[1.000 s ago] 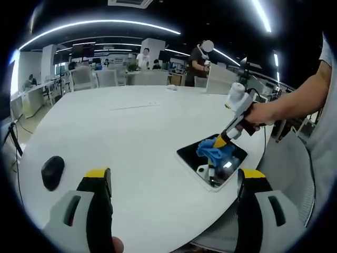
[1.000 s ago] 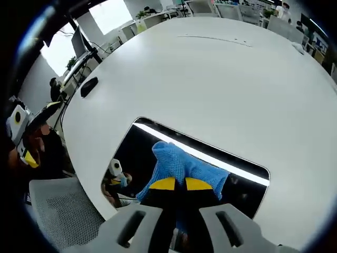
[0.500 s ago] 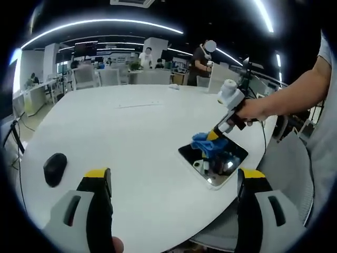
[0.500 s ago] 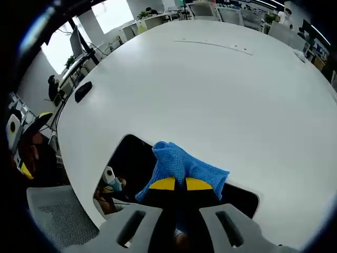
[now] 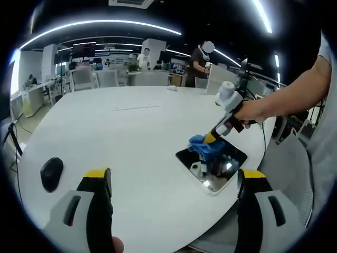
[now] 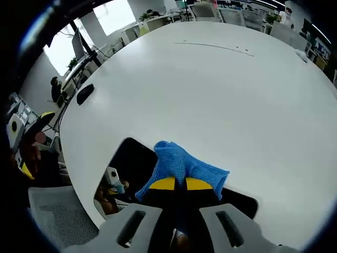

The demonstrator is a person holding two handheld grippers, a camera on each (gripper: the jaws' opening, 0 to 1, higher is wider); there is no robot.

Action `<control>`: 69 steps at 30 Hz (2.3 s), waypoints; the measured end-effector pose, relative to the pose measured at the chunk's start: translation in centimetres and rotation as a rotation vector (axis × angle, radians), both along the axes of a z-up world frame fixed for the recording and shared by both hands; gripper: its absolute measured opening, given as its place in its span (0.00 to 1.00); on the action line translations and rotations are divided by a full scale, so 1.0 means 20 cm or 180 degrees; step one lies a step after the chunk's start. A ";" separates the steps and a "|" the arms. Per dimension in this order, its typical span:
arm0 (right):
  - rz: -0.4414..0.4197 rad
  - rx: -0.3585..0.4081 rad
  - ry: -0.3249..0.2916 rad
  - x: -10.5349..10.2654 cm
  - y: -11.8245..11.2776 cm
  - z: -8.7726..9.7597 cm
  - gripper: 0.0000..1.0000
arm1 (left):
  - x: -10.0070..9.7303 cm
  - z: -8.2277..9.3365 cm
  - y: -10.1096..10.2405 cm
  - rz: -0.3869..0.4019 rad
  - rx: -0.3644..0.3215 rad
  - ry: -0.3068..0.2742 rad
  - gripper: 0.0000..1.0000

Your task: Wipe the mirror surface with the cleaning cloth until all visible marks leave the cleaned area.

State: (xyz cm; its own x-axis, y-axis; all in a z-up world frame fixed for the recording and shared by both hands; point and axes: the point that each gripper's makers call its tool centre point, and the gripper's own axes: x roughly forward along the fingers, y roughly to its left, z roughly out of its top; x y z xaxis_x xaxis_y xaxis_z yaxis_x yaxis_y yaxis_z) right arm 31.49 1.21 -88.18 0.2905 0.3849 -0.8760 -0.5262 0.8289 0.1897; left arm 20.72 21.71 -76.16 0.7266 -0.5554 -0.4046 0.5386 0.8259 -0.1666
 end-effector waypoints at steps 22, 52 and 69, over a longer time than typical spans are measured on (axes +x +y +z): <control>-0.0075 -0.0132 0.0074 -0.01 -0.19 0.00 0.00 | 0.02 -0.01 0.02 -0.0046 0.0056 0.0011 0.99; -0.0397 -0.0158 0.0048 -0.11 -0.26 0.00 0.00 | 0.01 -0.02 0.07 -0.0019 0.0092 0.0035 0.99; -0.0429 -0.0039 0.0141 -0.32 -0.27 0.00 0.00 | -0.03 -0.06 -0.02 -0.0068 0.0095 0.0071 0.99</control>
